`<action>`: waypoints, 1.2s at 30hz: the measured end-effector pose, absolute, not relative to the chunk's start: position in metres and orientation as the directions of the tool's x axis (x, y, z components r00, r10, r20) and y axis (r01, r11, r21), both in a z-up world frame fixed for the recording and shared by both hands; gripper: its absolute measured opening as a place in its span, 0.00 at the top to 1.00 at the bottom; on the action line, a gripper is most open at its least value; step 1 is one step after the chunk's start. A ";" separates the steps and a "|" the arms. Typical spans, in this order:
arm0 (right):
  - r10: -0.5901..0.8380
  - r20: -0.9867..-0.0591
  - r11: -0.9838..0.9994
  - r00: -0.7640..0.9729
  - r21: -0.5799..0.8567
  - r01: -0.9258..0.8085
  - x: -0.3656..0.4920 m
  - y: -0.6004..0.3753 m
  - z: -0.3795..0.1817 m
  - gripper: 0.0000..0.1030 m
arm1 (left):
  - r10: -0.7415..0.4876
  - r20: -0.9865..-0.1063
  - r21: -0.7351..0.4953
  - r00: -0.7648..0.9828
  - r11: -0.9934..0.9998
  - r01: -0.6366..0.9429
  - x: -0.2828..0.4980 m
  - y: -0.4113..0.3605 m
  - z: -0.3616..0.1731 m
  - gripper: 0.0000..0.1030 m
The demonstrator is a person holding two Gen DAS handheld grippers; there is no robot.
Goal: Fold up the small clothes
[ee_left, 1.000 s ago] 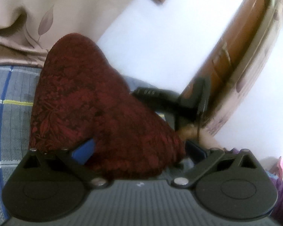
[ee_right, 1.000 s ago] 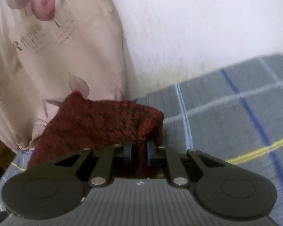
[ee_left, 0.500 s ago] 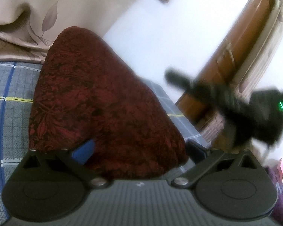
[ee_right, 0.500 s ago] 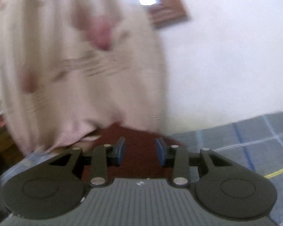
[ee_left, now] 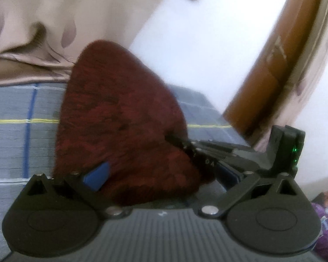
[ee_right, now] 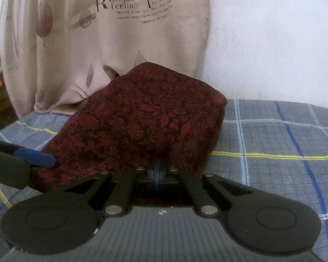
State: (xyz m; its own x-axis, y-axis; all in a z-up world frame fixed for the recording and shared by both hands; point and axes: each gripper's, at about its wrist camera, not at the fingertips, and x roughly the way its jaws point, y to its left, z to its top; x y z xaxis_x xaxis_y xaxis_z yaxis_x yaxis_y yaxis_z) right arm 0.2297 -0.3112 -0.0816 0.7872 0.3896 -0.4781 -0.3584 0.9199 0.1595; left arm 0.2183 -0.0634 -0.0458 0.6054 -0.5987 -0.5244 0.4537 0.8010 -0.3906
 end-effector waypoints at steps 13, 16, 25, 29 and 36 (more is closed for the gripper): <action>0.401 -0.437 0.908 0.805 0.308 -0.285 0.216 -0.321 -0.065 0.85 | -0.361 -0.591 -0.151 0.721 0.928 0.340 0.194 -0.060 -0.019 0.00; 0.375 -0.372 0.913 0.849 0.306 -0.269 0.195 -0.318 -0.050 0.62 | -0.333 -0.581 -0.107 0.743 0.936 0.336 0.191 -0.063 -0.014 0.00; 0.337 -0.317 0.905 0.887 0.368 -0.213 0.172 -0.327 -0.037 0.27 | -0.296 -0.568 -0.047 0.768 0.943 0.329 0.191 -0.066 -0.011 0.00; 0.336 -0.337 0.904 0.879 0.377 -0.201 0.177 -0.328 -0.039 0.20 | -0.281 -0.569 -0.032 0.773 0.947 0.321 0.199 -0.064 -0.012 0.00; 0.353 -0.367 0.882 0.860 0.438 -0.175 0.199 -0.333 -0.053 0.14 | -0.245 -0.571 0.012 0.783 0.952 0.307 0.219 -0.061 -0.018 0.00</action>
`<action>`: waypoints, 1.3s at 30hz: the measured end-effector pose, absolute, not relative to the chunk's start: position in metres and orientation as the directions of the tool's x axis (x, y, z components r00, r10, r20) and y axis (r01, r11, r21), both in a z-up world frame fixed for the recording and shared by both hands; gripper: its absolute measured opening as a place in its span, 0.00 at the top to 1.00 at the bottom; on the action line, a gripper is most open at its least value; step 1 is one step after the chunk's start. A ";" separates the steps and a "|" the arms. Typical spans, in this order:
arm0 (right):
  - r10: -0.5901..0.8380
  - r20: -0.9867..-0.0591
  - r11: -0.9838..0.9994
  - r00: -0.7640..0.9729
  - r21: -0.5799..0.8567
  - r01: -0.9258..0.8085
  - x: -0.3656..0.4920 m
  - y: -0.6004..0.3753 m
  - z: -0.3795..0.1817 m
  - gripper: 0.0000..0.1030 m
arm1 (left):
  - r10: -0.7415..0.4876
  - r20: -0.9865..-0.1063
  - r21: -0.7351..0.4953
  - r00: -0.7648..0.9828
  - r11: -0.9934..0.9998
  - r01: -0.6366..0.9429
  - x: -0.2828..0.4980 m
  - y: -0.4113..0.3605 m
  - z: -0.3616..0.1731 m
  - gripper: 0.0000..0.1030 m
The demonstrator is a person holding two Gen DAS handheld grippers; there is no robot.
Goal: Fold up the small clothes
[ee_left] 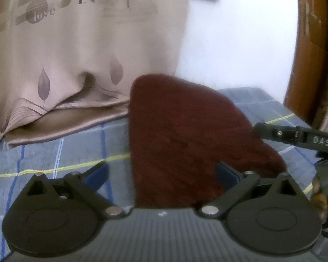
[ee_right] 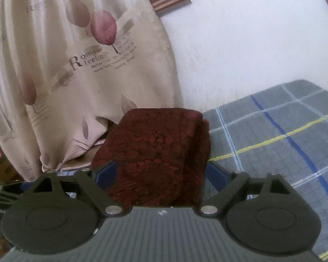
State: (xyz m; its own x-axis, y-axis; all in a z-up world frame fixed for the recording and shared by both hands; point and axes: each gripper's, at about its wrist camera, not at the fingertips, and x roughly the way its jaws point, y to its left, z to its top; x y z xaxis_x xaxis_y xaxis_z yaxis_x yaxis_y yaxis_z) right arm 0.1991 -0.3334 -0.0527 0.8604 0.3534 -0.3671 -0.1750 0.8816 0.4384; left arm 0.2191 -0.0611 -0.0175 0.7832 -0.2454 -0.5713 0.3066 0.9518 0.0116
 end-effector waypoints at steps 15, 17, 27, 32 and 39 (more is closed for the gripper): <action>0.337 -0.361 0.876 0.870 0.458 -0.150 0.214 -0.341 -0.063 0.09 | -0.220 -0.561 0.023 0.798 0.960 0.281 0.246 -0.054 -0.027 0.00; 0.336 -0.352 0.874 0.874 0.463 -0.149 0.211 -0.342 -0.061 0.09 | -0.224 -0.551 0.000 0.804 0.963 0.268 0.246 -0.047 -0.026 0.00; 0.388 -0.367 0.876 0.845 0.432 -0.215 0.174 -0.339 -0.054 0.20 | -0.347 -0.534 -0.214 0.771 0.938 0.274 0.253 -0.007 -0.030 0.00; 0.387 -0.476 0.883 0.790 0.439 -0.169 0.180 -0.332 -0.069 0.82 | -0.335 -0.561 -0.190 0.757 0.942 0.276 0.256 -0.014 -0.037 0.00; 0.454 -0.481 0.800 0.750 0.591 -0.105 0.185 -0.349 -0.094 0.88 | -0.365 -0.555 -0.183 0.748 0.930 0.318 0.256 -0.016 -0.037 0.00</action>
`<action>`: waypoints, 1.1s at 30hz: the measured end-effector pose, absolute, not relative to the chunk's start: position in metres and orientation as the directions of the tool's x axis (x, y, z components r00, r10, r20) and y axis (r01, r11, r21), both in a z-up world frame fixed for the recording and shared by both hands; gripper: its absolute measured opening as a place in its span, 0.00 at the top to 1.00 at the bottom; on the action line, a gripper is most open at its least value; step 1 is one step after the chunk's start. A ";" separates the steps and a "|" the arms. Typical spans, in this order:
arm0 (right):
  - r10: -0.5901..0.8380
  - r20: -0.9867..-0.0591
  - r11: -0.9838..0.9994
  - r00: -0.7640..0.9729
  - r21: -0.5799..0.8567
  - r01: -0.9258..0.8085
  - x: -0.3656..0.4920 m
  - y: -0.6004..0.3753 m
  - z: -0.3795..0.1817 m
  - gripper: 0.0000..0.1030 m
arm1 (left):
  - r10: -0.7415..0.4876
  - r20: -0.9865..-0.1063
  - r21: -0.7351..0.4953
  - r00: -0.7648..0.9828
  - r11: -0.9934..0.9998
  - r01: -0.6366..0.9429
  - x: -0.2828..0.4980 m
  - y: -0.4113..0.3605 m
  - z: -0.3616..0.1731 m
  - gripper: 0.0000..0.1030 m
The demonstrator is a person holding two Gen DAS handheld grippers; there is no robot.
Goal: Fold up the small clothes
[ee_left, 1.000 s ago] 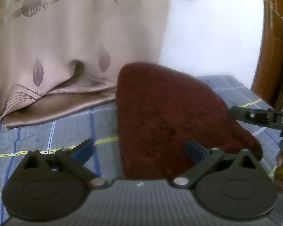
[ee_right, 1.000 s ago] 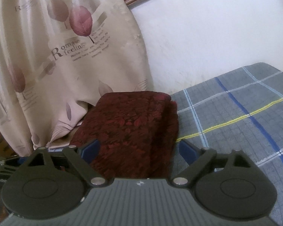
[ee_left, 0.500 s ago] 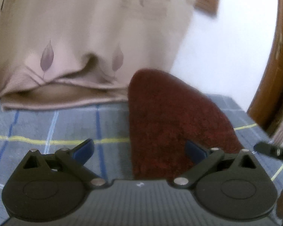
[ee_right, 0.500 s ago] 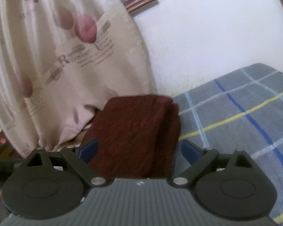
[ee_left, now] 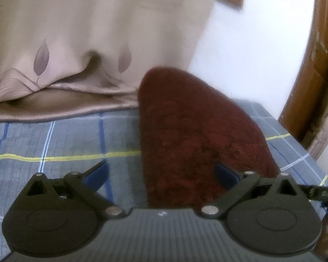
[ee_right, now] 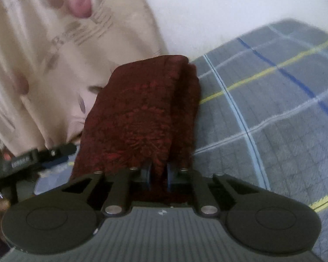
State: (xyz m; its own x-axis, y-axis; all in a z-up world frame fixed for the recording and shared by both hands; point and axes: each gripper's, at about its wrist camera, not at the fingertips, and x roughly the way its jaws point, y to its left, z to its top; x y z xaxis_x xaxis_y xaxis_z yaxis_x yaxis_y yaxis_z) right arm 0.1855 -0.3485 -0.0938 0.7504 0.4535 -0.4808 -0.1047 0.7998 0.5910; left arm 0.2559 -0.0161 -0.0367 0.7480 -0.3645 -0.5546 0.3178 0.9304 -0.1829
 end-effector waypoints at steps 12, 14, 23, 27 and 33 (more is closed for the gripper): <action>0.439 -0.378 0.820 0.815 0.539 -0.192 0.195 -0.360 -0.051 0.20 | -0.397 -0.551 -0.197 0.734 0.917 0.348 0.263 -0.022 -0.040 0.00; 0.436 -0.381 0.826 0.815 0.529 -0.194 0.208 -0.362 -0.048 0.38 | -0.405 -0.553 -0.204 0.728 0.913 0.353 0.264 -0.022 -0.042 0.00; 0.469 -0.459 0.764 0.755 0.639 -0.087 0.324 -0.370 -0.061 0.49 | -0.421 -0.560 -0.215 0.713 0.905 0.366 0.268 -0.027 -0.047 0.00; 0.480 -0.477 0.726 0.736 0.687 -0.028 0.368 -0.371 -0.078 0.67 | -0.425 -0.573 -0.207 0.701 0.903 0.377 0.272 -0.030 -0.050 0.00; 0.387 -0.493 0.843 0.779 0.531 -0.082 0.379 -0.357 -0.079 0.83 | -0.452 -0.577 -0.236 0.680 0.890 0.390 0.274 -0.030 -0.056 0.00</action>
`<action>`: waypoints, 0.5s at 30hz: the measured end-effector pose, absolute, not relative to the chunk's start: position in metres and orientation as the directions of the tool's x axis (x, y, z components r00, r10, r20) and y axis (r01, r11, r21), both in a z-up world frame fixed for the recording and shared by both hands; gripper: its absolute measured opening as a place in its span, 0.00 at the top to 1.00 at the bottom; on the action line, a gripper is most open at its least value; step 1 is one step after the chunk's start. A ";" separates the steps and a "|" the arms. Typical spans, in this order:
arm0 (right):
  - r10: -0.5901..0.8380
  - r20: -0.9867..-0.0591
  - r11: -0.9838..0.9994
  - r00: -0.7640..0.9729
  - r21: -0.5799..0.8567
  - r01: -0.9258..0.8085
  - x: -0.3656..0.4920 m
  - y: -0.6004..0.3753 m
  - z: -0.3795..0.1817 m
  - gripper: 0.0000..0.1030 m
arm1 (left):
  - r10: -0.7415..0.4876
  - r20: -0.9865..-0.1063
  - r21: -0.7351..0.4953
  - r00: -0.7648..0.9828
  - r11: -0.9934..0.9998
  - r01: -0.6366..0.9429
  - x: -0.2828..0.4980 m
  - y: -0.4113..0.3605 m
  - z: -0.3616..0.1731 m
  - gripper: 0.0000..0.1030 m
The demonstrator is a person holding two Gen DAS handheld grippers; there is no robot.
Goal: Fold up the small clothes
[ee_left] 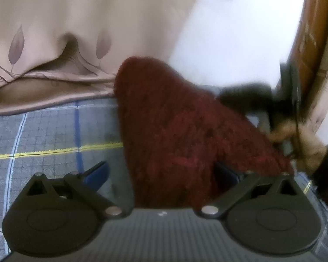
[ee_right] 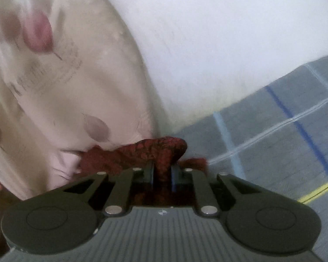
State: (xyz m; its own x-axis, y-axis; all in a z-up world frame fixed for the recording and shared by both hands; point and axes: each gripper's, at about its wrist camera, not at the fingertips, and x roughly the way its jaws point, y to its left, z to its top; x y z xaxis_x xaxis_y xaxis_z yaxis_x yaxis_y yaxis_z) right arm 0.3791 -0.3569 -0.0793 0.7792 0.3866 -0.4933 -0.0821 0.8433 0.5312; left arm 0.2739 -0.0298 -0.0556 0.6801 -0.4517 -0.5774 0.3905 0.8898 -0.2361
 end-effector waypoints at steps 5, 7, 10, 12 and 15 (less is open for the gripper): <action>0.443 -0.455 0.792 0.773 0.602 -0.100 0.376 -0.366 -0.089 0.62 | -0.475 -0.548 -0.279 0.689 0.880 0.385 0.273 -0.025 -0.042 0.00; 0.456 -0.421 0.739 0.784 0.670 -0.070 0.372 -0.379 -0.086 0.49 | -0.483 -0.543 -0.291 0.687 0.875 0.386 0.276 -0.024 -0.035 0.00; 0.464 -0.365 0.681 0.807 0.730 -0.062 0.354 -0.392 -0.080 0.12 | -0.485 -0.526 -0.282 0.699 0.874 0.395 0.284 -0.024 -0.027 0.00; 0.492 -0.338 0.655 0.803 0.750 -0.086 0.338 -0.398 -0.079 0.08 | -0.514 -0.512 -0.298 0.688 0.858 0.420 0.293 -0.021 -0.026 0.00; 0.552 -0.396 0.675 0.734 0.729 -0.114 0.322 -0.397 -0.079 0.02 | -0.605 -0.525 -0.375 0.599 0.796 0.475 0.318 -0.016 -0.033 0.00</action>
State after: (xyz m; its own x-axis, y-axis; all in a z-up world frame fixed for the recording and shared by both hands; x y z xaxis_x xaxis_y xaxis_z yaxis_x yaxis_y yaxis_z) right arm 0.3218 -0.3966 -0.0786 0.7342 0.5517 -0.3957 -0.1139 0.6746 0.7293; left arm 0.3182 -0.0156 -0.0334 0.5989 -0.6049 -0.5248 0.4755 0.7959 -0.3747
